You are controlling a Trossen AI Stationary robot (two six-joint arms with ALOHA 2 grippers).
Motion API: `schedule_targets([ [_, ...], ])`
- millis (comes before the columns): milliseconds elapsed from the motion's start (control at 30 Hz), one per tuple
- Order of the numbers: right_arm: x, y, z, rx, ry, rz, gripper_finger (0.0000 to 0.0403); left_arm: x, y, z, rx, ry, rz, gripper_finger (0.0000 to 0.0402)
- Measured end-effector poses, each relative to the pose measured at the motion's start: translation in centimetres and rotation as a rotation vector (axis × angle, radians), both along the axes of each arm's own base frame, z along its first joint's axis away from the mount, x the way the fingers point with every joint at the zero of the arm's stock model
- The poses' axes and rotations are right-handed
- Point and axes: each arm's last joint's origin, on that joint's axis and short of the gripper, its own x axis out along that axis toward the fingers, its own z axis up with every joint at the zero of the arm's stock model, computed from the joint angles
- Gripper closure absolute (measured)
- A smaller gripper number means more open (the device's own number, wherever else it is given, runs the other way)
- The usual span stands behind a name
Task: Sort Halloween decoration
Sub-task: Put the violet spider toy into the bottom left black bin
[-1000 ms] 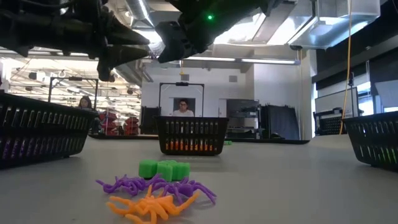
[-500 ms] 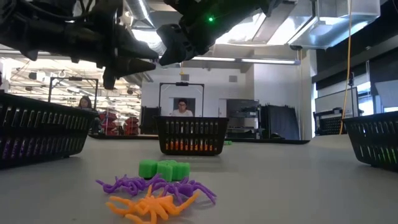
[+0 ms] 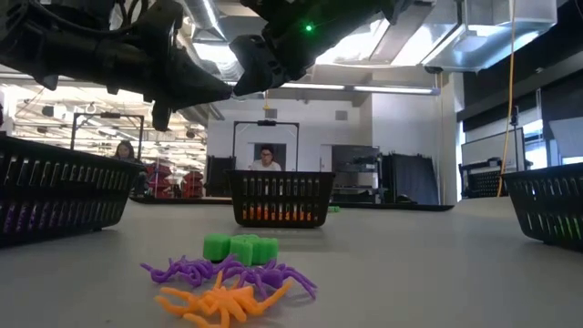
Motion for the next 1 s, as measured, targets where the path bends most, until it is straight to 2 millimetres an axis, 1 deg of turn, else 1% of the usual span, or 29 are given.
schedule_targets([
  [133, 0.1, 0.2, -0.1, 0.028, 0.005, 0.053, 0.04, 0.0, 0.0, 0.0, 0.002, 0.001, -0.001, 0.0399],
  [233, 0.1, 0.3, -0.1, 0.048, 0.011, 0.091, 0.0383, 0.0, 0.0, 0.0, 0.023, 0.009, -0.003, 0.04],
  [300, 0.0, 0.3, -0.2, 0.042, 0.036, 0.087, 0.0358, 0.0, 0.0, 0.0, 0.024, 0.009, -0.005, 0.04],
  [400, -0.3, 1.0, 0.4, 0.009, 0.128, 0.064, 0.0306, 0.0, -0.1, 0.1, 0.023, 0.006, -0.025, 0.0401],
  [500, -0.6, 2.2, 1.8, -0.048, 0.195, 0.034, 0.0251, 0.0, -0.2, 0.1, 0.022, 0.005, -0.034, 0.0401],
  [600, -1.5, 3.6, 3.3, -0.072, 0.275, -0.018, 0.0209, 0.0, -0.5, 0.5, 0.041, -0.002, -0.062, 0.0401],
  [700, -3.3, 4.3, 4.9, -0.039, 0.296, -0.058, 0.0191, 0.1, -1.4, 2.2, 0.089, -0.047, -0.149, 0.0401],
  [767, -4.7, 4.1, 5.3, -0.031, 0.302, -0.07, 0.019, 0.0, -2.2, 3.3, 0.137, -0.003, -0.188, 0.0401],
  [833, -6.4, 3.5, 5.2, -0.01, 0.3, -0.085, 0.0197, 0.0, -2.9, 4.6, 0.173, 0.135, -0.181, 0.0401],
  [900, -8.4, 2.8, 4.9, 0.038, 0.282, -0.1, 0.0207, -0.2, -3.8, 6.4, 0.169, 0.294, -0.155, 0.0401],
  [1000, -11.9, 1.9, 4.4, 0.127, 0.184, -0.119, 0.0223, -0.8, -5.5, 8.8, 0.146, 0.464, -0.174, 0.0401],
])
